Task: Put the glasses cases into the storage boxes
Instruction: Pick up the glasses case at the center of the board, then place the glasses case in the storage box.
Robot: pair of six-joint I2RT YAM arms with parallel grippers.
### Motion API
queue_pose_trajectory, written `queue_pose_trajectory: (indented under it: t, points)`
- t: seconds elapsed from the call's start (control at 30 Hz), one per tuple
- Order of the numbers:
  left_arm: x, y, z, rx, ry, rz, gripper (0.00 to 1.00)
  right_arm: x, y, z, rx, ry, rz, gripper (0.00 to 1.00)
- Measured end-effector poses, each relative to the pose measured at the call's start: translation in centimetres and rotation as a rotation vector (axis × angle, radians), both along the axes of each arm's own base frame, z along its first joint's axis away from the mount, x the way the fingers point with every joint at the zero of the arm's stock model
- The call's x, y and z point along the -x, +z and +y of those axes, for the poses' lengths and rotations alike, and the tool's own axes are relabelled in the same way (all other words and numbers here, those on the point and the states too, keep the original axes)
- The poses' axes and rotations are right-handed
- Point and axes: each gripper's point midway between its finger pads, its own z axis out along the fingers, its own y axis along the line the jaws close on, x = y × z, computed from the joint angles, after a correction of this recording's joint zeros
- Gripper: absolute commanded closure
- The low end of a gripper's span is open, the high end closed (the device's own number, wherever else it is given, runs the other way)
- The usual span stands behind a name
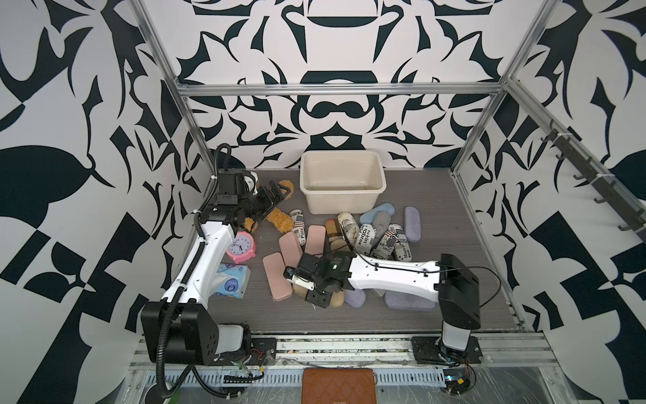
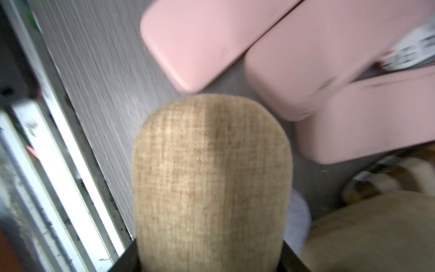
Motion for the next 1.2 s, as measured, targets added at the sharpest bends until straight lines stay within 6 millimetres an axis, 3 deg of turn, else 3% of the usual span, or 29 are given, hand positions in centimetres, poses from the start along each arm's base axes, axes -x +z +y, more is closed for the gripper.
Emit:
queue_pose_trajectory:
  t: [0.13,0.27,0.37,0.47,0.6,0.67,0.77,0.87,1.0,1.1,1.2]
  points:
    - [0.1,0.5,0.1,0.0,0.005,-0.014,0.01,-5.7,9.4,-0.5,-0.23,-0.135,-0.116,0.8]
    - [0.1,0.6,0.1,0.005,0.003,-0.017,0.01,-14.0,17.3,-4.2,-0.411,-0.34,-0.255,0.81]
    - [0.1,0.6,-0.1,0.014,-0.002,-0.017,0.01,-21.0,21.1,-8.6,-0.495,-0.528,-0.347,0.83]
    - [0.1,0.7,-0.2,0.023,-0.01,-0.021,0.01,-28.2,23.2,-12.5,-0.557,-0.69,-0.413,0.83]
    - [0.2,0.6,-0.4,0.039,-0.018,-0.018,0.01,-36.7,21.8,-15.9,-0.586,-0.835,-0.418,0.83]
    - [0.3,0.5,-0.6,0.047,-0.022,-0.015,0.01,-40.4,19.3,-16.9,-0.576,-0.884,-0.404,0.82]
    - [0.3,0.7,-0.8,0.058,-0.031,-0.021,0.0,-43.8,14.0,-17.3,-0.521,-0.924,-0.346,0.82]
    - [0.3,0.6,-0.9,0.064,-0.038,-0.018,0.0,-45.2,8.6,-16.7,-0.458,-0.934,-0.281,0.82]
    - [0.2,0.4,-1.0,0.07,-0.042,-0.012,0.0,-44.6,2.6,-16.1,-0.361,-0.939,-0.189,0.78]
    - [0.1,0.3,-1.1,0.075,-0.046,-0.007,0.01,-44.1,0.9,-16.1,-0.328,-0.947,-0.157,0.68]
    - [0.2,0.3,-1.1,0.078,-0.049,-0.006,0.0,-44.0,1.1,-16.1,-0.327,-0.956,-0.162,0.58]
